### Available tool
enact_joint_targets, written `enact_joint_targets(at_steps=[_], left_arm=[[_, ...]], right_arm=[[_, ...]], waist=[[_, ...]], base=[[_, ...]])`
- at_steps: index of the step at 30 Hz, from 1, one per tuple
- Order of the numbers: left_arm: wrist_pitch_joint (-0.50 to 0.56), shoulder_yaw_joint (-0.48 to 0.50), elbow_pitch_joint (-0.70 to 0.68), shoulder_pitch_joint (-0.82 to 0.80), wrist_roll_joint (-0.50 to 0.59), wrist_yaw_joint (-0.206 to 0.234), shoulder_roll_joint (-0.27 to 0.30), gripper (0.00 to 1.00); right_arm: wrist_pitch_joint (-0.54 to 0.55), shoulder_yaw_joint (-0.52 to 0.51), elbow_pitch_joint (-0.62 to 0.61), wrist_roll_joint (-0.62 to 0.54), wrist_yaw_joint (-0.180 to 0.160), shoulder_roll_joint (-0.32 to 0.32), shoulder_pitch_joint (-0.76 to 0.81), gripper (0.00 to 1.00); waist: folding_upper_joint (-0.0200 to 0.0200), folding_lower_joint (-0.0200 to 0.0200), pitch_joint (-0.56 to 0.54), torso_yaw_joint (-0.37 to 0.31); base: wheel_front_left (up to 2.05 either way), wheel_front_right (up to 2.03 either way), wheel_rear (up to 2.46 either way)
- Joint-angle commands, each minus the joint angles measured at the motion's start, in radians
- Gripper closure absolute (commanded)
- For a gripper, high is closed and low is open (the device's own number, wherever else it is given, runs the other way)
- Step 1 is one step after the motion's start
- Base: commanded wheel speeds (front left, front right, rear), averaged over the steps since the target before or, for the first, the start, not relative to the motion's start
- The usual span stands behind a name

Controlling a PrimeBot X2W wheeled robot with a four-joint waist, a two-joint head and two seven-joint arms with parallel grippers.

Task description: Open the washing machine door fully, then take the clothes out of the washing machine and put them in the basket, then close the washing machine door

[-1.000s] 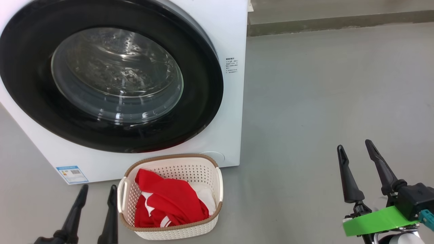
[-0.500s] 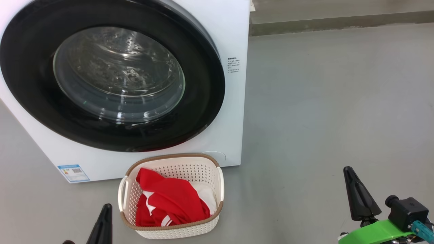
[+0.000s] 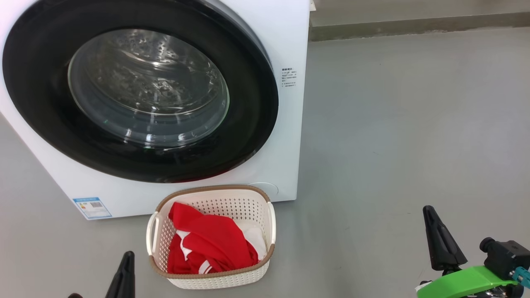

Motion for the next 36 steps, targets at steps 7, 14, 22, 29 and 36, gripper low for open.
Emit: enact_joint_targets(at_steps=[7,14,22,29,36], left_arm=[[0.02,0.017,-0.011,-0.058,-0.093,-0.002,0.008,1.0],[0.04,0.02,-0.002,-0.069,-0.17,-0.002,0.008,1.0],[0.064,0.024,0.008,-0.081,-0.258,-0.003,0.007,1.0],[0.081,0.027,0.015,-0.091,-0.324,-0.003,0.006,1.0],[0.101,0.031,0.024,-0.101,-0.401,-0.003,0.005,1.0]], right_arm=[[0.02,-0.003,-0.015,0.099,0.0,-0.017,-0.055,1.0],[0.039,-0.005,-0.008,0.18,0.0,-0.019,-0.063,1.0],[0.062,-0.007,0.0,0.272,0.0,-0.021,-0.071,1.0],[0.079,-0.009,0.006,0.341,0.0,-0.023,-0.078,1.0],[0.099,-0.012,0.012,0.421,-0.001,-0.024,-0.085,1.0]], waist=[[0.0,-0.0001,0.003,0.005],[0.0,-0.0001,0.005,0.011],[0.0,-0.0001,0.009,0.017],[0.0,-0.0001,0.011,0.021],[0.0,-0.0001,0.014,0.027]], base=[[0.0,0.0,0.0],[0.0,0.0,0.0],[0.0,0.0,0.0],[0.0,0.0,0.0],[0.0,0.0,0.0]])
